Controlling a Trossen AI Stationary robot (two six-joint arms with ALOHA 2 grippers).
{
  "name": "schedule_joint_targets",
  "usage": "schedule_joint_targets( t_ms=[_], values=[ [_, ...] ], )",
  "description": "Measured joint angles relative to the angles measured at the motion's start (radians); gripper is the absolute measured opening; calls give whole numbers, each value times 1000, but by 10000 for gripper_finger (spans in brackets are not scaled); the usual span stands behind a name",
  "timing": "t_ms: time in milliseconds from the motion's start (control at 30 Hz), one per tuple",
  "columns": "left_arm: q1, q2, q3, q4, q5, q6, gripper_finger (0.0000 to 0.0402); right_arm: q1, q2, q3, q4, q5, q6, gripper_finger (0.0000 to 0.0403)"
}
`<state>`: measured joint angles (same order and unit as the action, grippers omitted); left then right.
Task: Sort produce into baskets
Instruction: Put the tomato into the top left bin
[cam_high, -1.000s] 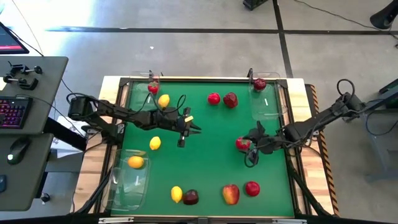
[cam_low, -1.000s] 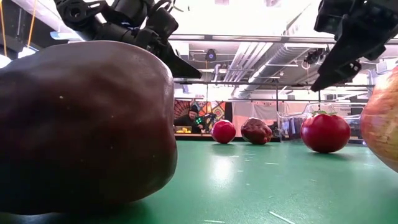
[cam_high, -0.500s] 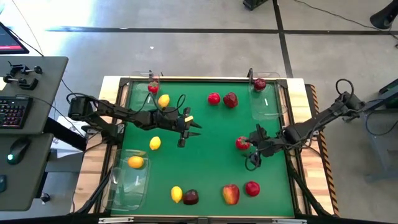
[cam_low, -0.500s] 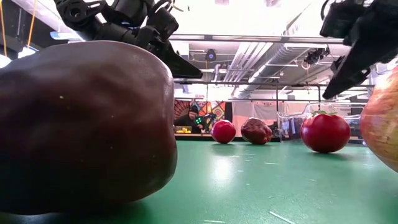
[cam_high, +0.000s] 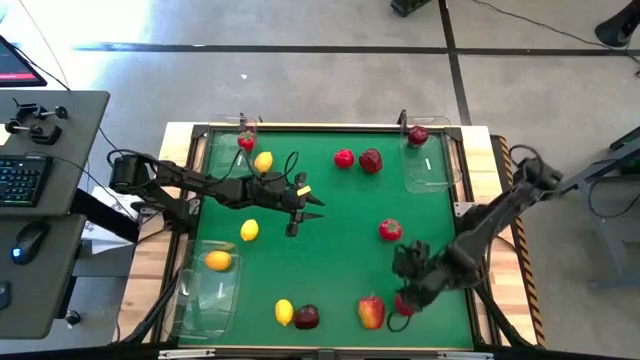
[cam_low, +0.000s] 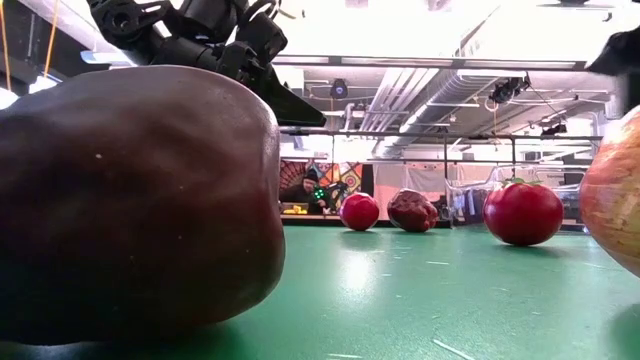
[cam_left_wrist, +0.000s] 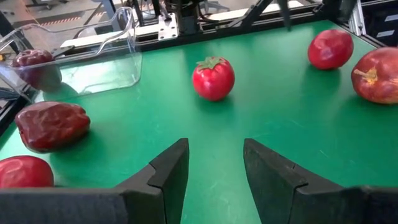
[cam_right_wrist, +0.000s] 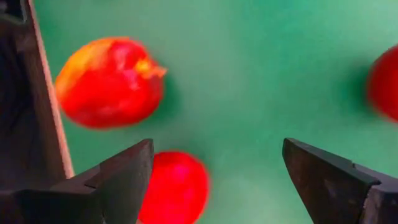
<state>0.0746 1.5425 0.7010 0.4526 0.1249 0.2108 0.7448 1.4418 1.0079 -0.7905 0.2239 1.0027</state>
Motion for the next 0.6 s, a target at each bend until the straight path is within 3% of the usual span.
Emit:
schedule_joint_targets(
  t_ms=[267, 600],
  values=[
    [17, 0, 1, 17, 0, 17, 143, 54, 191, 214, -157, -90, 112, 349],
    [24, 0, 2, 17, 0, 3, 143, 63, 300, 240, -197, -222, 153, 349]
  ],
)
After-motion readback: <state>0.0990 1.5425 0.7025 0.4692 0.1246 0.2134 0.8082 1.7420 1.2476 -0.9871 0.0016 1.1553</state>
